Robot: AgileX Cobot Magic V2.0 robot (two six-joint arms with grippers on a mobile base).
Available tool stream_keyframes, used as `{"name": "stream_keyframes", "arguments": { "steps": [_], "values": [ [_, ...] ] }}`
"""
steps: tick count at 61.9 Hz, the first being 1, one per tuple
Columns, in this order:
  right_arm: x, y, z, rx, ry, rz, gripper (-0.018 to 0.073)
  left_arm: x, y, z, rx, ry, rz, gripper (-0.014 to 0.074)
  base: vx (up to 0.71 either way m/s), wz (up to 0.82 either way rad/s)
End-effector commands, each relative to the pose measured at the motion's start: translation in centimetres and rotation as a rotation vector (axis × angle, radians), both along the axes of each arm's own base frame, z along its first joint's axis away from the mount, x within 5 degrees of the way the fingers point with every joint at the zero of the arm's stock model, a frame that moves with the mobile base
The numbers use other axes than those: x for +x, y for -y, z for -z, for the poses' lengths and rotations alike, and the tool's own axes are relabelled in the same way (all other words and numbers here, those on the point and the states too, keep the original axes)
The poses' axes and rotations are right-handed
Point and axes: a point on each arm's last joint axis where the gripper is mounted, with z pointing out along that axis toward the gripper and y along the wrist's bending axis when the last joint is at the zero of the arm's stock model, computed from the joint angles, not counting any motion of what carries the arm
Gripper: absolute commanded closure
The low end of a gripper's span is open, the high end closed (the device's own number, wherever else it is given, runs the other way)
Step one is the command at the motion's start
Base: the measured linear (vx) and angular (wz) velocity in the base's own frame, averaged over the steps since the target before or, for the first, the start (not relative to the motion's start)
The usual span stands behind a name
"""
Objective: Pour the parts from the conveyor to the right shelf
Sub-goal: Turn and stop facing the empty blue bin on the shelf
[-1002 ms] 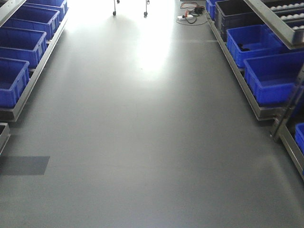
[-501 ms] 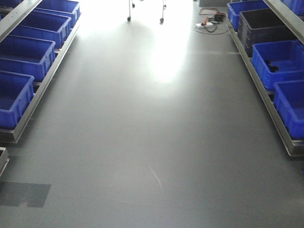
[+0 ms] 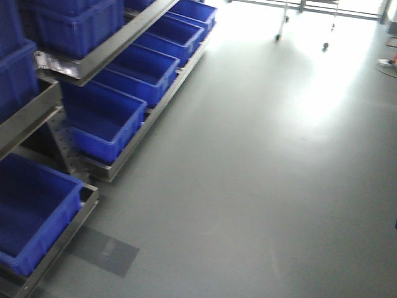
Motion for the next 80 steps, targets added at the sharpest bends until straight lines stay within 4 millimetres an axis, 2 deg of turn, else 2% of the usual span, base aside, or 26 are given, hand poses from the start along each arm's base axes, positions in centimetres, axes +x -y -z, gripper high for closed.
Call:
{"name": "stream_keyframes", "arguments": {
  "steps": [1, 39, 80],
  "values": [
    [0.14, 0.00, -1.46, -0.002, 0.087, 0.002, 0.0565, 0.00, 0.01, 0.31, -0.013, 0.056, 0.005, 0.0603, 0.30, 1.02],
    [0.14, 0.01, -1.46, -0.005, 0.087, 0.002, 0.0565, 0.00, 0.01, 0.31, -0.013, 0.056, 0.005, 0.0603, 0.24, 0.91],
    [0.14, 0.01, -1.46, -0.005, 0.087, 0.002, 0.0565, 0.00, 0.01, 0.31, -0.013, 0.056, 0.005, 0.0603, 0.17, 0.67]
  ]
}}
